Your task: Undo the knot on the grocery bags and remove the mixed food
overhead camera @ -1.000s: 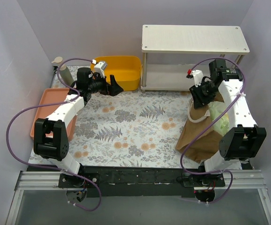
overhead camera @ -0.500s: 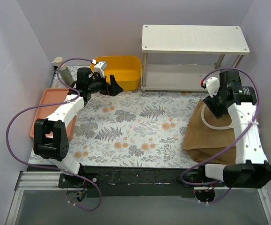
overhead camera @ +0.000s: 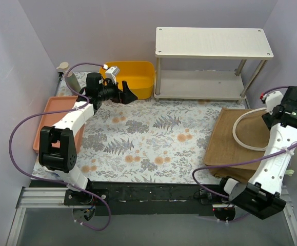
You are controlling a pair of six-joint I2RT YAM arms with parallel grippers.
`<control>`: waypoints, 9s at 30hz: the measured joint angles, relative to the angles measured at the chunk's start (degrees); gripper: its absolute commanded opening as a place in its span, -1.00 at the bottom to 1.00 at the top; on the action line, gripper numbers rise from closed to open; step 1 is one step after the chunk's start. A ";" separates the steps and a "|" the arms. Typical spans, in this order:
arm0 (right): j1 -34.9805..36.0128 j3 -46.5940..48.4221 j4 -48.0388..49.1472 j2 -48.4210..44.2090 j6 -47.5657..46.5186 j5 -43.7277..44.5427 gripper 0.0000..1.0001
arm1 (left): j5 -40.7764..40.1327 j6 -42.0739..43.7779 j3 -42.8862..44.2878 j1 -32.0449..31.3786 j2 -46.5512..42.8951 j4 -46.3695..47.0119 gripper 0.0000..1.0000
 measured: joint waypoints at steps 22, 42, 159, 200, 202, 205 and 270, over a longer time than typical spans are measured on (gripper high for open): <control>-8.61 -14.51 -2.60 5.16 -3.50 -16.13 0.83 | -0.33 0.81 -1.25 -3.19 -1.38 0.35 0.96; -8.55 3.43 -9.94 6.16 -5.97 -25.66 -0.97 | -0.74 1.31 -0.57 -10.10 4.11 1.51 0.96; 56.92 12.09 35.65 44.68 20.90 -38.05 0.68 | -24.96 17.38 -9.73 -1.49 -28.17 -37.40 0.96; 54.47 6.34 21.14 24.81 9.90 -48.43 0.63 | -12.76 29.42 -3.15 -7.23 -21.11 -29.94 0.96; 54.73 8.46 21.44 25.18 9.79 -50.05 0.63 | -7.78 29.27 -3.15 -8.41 -23.04 -29.77 0.96; 55.71 11.10 21.59 28.20 9.81 -51.12 0.63 | -3.43 28.59 -3.21 -11.23 -21.84 -29.31 0.96; 61.90 -5.33 28.98 27.19 -4.72 -38.88 0.18 | 3.23 31.80 -13.03 -16.81 -18.99 -15.58 0.69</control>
